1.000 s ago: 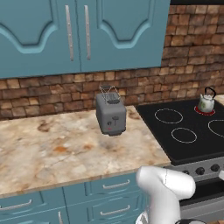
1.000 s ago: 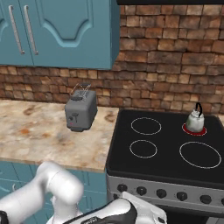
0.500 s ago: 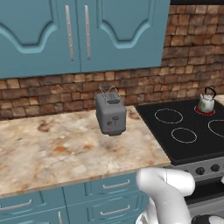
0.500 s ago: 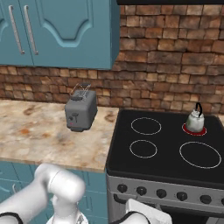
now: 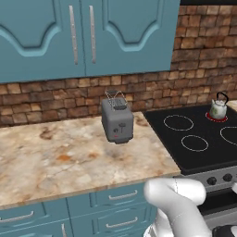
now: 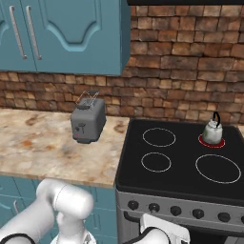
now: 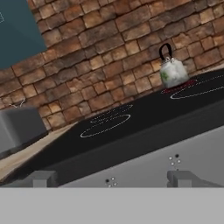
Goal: Lower the heat of the kettle.
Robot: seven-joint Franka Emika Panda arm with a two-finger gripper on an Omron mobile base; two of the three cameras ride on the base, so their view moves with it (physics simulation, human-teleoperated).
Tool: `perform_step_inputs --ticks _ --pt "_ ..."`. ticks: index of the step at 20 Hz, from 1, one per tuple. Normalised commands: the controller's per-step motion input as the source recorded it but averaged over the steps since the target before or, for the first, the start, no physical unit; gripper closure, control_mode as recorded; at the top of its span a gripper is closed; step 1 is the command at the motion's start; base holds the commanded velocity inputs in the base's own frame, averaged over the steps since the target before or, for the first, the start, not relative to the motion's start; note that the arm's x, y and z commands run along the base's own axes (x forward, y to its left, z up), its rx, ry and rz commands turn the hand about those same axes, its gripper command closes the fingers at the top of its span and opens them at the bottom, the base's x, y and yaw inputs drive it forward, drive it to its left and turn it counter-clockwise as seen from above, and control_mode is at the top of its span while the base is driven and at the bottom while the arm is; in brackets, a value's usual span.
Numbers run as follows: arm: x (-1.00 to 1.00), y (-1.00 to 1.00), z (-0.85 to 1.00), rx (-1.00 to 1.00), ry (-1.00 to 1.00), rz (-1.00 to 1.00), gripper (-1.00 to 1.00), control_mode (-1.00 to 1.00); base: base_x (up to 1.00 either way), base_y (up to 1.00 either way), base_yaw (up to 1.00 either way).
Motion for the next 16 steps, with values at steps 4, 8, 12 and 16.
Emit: perform_step_inputs --ticks 4,8,12,16 --pt "0.32 0.00 -0.06 -0.08 0.00 0.00 -1.00 -1.00 0.00 0.00 0.00" --pt "0.27 0.00 -0.13 -0.13 0.00 0.00 -1.00 -1.00 0.00 0.00 0.00" --pt "0.18 -0.01 -0.12 -0.10 0.00 -0.02 -1.00 -1.00 0.00 0.00 0.00" --pt "0.04 -0.09 -0.11 -0.04 0.00 -0.02 -1.00 -1.00 0.00 0.00 0.00"
